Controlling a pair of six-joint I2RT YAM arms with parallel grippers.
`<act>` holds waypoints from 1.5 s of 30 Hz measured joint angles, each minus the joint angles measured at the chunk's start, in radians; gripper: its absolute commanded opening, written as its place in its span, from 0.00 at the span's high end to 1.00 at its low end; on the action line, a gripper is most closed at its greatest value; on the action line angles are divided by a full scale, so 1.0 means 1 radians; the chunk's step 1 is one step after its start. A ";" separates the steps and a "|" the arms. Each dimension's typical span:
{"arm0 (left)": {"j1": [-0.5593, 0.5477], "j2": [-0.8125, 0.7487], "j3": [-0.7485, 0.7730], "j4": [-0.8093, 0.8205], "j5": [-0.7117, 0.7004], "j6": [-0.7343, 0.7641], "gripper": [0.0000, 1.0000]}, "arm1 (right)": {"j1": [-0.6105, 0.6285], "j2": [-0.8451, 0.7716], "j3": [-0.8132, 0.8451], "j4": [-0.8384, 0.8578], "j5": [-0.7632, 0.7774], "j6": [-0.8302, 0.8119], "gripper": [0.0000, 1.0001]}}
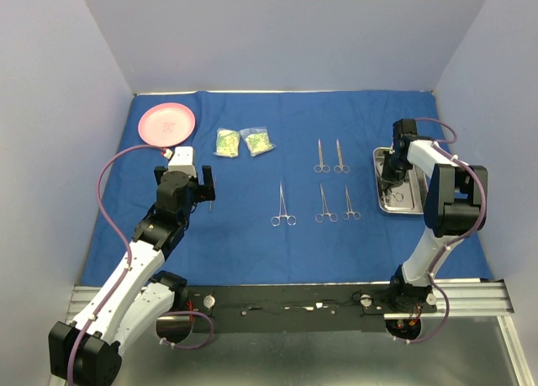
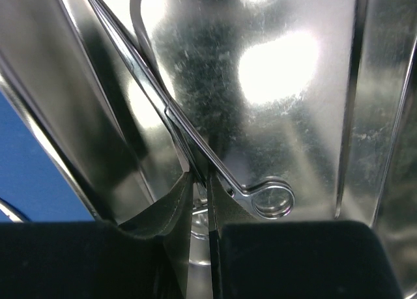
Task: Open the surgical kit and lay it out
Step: Pick up the medical item from the container, then place the medical item in the surgical kit.
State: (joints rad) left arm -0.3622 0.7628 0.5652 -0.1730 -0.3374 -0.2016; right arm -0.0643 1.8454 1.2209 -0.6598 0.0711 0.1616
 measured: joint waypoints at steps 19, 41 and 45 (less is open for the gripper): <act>0.000 0.000 0.000 0.000 0.000 0.000 0.02 | 0.005 -0.068 -0.013 -0.008 0.100 -0.005 0.99; 0.000 -0.001 0.000 0.000 0.000 -0.001 0.02 | 0.348 -0.325 -0.012 -0.041 0.089 0.192 0.99; 0.000 -0.001 0.000 0.000 -0.005 -0.001 0.02 | 0.542 -0.264 0.028 -0.037 0.035 0.347 0.99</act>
State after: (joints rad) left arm -0.3622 0.7616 0.5652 -0.1734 -0.3428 -0.2028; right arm 0.4778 1.5814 1.2488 -0.6971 0.1062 0.5083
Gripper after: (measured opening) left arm 0.983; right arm 0.012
